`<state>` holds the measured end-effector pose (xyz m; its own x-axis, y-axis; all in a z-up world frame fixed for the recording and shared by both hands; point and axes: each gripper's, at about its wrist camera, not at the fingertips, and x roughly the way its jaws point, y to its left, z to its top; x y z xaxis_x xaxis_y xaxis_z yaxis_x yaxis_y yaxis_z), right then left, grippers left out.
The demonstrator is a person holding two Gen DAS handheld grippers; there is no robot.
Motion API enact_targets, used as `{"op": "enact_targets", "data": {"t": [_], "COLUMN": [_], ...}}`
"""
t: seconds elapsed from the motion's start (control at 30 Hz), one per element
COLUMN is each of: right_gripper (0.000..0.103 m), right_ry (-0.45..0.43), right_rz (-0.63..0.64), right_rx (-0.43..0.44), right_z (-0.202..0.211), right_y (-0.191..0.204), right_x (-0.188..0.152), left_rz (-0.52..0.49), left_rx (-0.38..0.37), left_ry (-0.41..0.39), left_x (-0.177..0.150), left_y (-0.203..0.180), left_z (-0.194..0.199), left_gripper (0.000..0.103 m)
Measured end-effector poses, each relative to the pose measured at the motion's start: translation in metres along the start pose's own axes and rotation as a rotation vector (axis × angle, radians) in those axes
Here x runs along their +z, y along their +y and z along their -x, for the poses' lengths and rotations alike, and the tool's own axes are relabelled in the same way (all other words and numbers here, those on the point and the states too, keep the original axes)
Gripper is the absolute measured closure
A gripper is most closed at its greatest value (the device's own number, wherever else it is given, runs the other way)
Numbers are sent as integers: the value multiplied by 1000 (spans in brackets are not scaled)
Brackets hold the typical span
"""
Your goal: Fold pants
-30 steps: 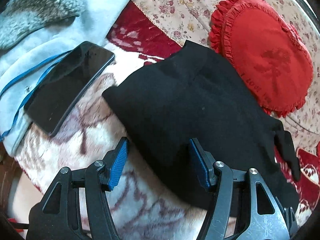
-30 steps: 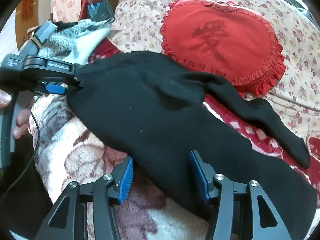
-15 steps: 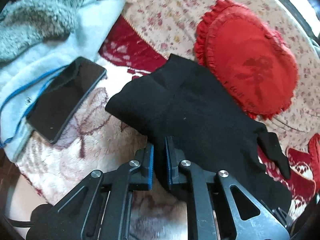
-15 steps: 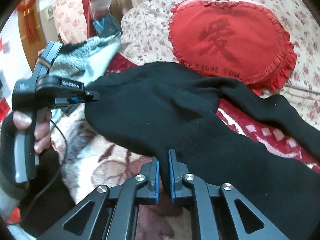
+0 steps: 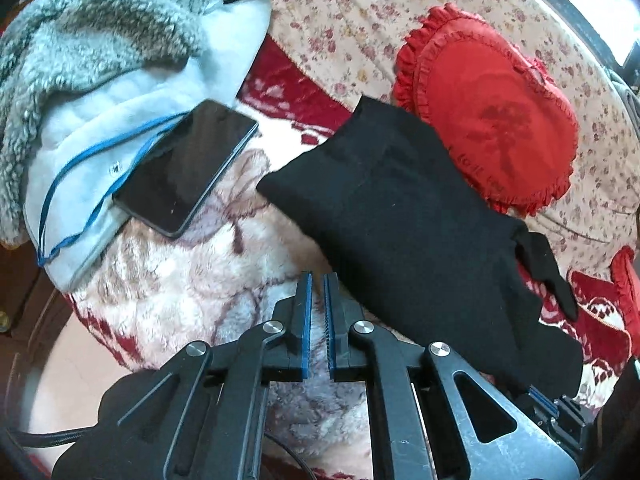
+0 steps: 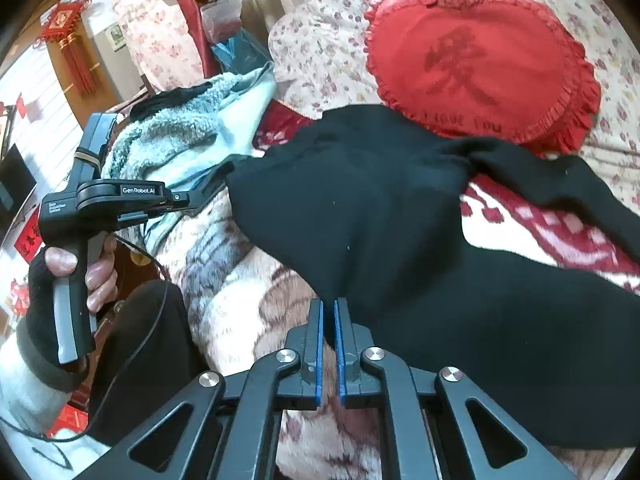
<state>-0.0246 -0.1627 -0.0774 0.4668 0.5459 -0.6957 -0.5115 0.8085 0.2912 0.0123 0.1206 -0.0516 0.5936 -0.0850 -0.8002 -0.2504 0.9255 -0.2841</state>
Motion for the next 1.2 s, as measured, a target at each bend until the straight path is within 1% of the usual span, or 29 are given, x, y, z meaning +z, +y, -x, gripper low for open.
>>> {"op": "enact_targets", "data": {"t": [0.07,0.1,0.13,0.2,0.23,0.3,0.37,0.4,0.47,0.67,0.73,0.8,0.87,0.9,0.93,1.0,1.07,1.2], "right_gripper": [99,99,99,99,98,95,87,77,69,69,69,70,83,96,98,98,98,98], "right_ry": [18,10,-3,-3,-6,-20,-21,-19,-11,37,37,27,5,-1,-5,-23,-44,-57], "right_rz": [1,11,17,32,55,110,145,153,160,214,230,230,184,159,132,70,40,9], "right_rx": [-20,-56,-78,-98,-105,-136,-168,-171,-164,-227,-244,-251,-216,-195,-166,-108,-59,-10], "right_z": [-3,-4,-1,1,2,5,4,4,1,-16,-22,-28,-31,-31,-30,-24,-15,0], "right_y": [-3,-4,-4,-2,1,8,12,12,12,9,8,4,-3,-5,-8,-14,-16,-10], "right_x": [-3,-4,-5,-3,-1,1,2,1,-1,-10,-10,-7,0,3,7,13,15,16], "left_rz": [18,32,44,68,79,96,109,120,141,119,113,92,76,68,62,46,42,28], "left_rx": [-6,-6,-7,-18,-19,-21,-13,-12,-20,-28,-20,-12,-11,-19,-23,-40,-64,-99], "left_ry": [11,17,20,30,33,30,35,44,65,82,94,87,78,77,70,48,32,16], "left_x": [0,1,2,3,4,8,12,14,18,31,34,36,37,37,36,35,33,23], "left_y": [2,4,5,7,7,7,7,8,8,-10,-16,-23,-26,-27,-28,-29,-27,-26], "left_z": [-4,-7,-10,-15,-18,-24,-30,-35,-44,-64,-71,-73,-73,-71,-68,-57,-44,-19], "left_gripper": [100,98,94,72,65,64,64,61,61,61,59,59,84,92,93,94,94,94]}}
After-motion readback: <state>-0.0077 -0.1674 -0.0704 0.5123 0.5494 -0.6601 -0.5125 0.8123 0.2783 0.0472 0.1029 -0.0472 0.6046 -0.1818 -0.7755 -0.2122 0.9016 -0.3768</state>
